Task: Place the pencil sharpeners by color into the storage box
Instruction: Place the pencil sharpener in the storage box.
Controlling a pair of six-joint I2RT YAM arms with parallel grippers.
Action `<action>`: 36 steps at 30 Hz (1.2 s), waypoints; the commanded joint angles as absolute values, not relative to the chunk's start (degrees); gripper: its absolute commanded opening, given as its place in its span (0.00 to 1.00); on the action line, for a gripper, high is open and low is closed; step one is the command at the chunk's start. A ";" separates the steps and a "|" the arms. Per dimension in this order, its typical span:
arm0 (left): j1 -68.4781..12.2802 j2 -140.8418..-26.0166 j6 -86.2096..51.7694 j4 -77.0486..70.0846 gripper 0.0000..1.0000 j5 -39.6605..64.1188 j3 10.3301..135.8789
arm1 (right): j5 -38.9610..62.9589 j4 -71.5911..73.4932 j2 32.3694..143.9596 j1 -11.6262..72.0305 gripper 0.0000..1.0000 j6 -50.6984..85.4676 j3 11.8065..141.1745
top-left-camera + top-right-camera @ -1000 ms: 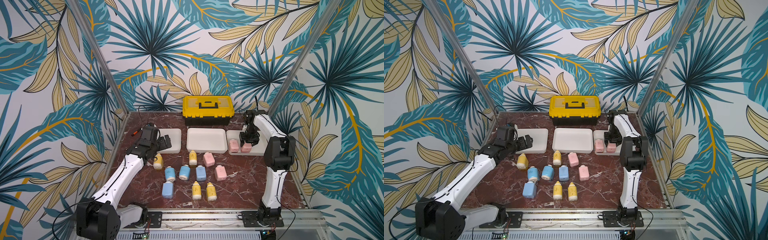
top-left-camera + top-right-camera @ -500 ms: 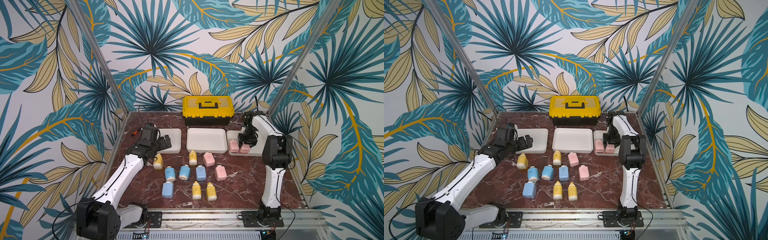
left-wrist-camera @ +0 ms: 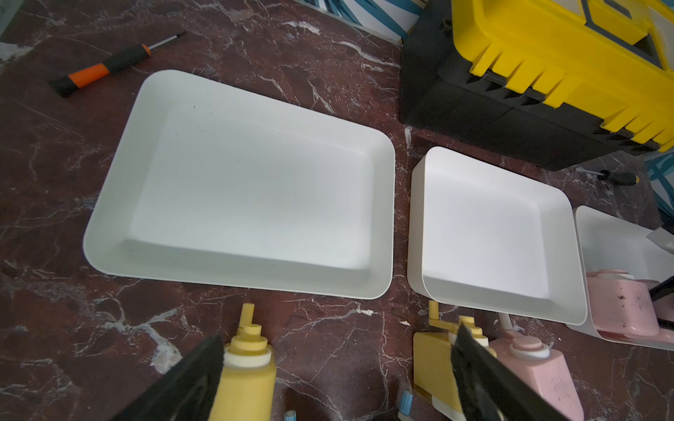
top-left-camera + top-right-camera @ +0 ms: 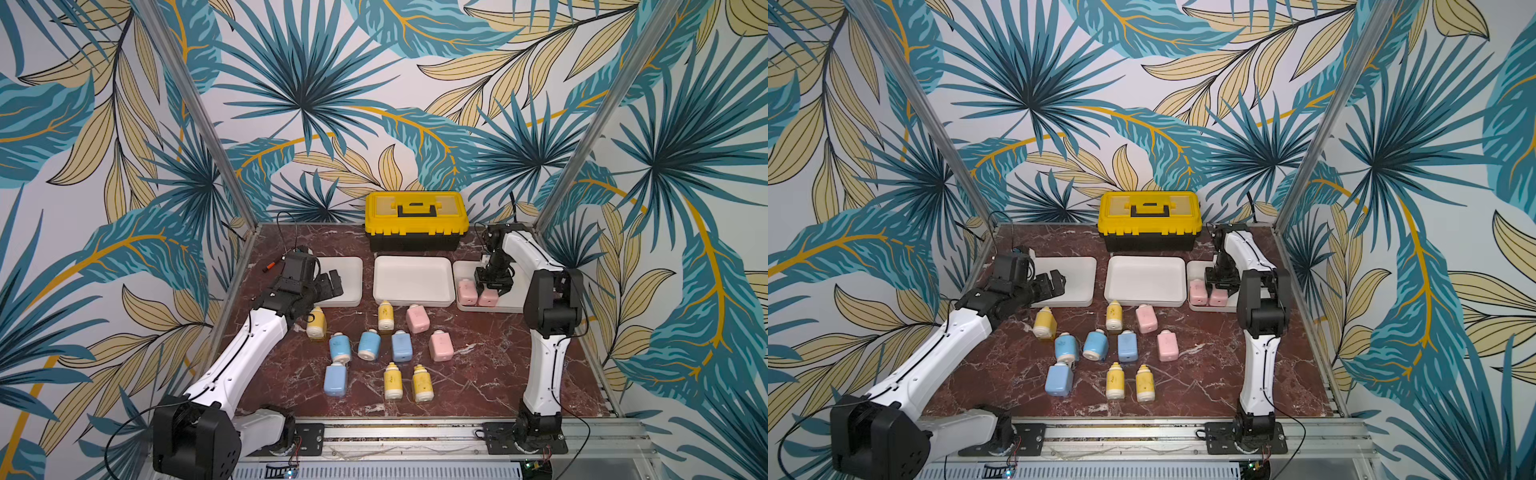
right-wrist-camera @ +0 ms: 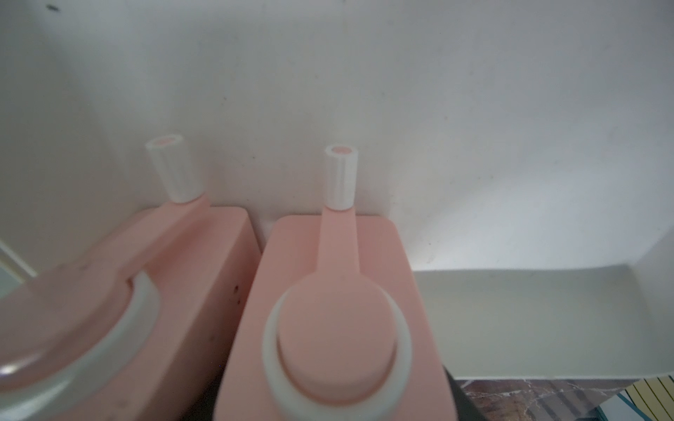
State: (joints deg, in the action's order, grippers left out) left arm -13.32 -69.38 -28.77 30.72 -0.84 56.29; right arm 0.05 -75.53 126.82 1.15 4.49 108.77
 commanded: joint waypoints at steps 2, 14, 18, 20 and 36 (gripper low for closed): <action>-13.48 -69.52 -28.02 30.80 0.99 -0.99 57.75 | 0.26 -76.56 127.71 1.17 0.57 5.60 109.34; -13.48 -69.40 -28.21 30.76 0.99 -0.75 57.77 | 0.11 -76.92 123.98 1.18 0.68 6.15 109.78; -13.48 -69.08 -28.21 30.76 0.99 -0.66 57.72 | -0.51 -77.50 122.89 1.14 0.68 6.25 110.20; -13.45 -68.89 -28.30 30.72 0.99 -0.62 57.57 | -0.87 -77.83 122.39 1.14 0.68 6.32 110.39; -13.45 -68.90 -28.73 30.69 1.00 0.00 58.23 | -1.20 -79.15 114.02 1.17 0.68 8.60 110.85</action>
State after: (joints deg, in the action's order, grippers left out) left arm -13.32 -69.38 -28.84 30.72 -0.36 56.31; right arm -1.26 -77.06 117.64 1.15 6.98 110.26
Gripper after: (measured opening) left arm 0.995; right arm 0.684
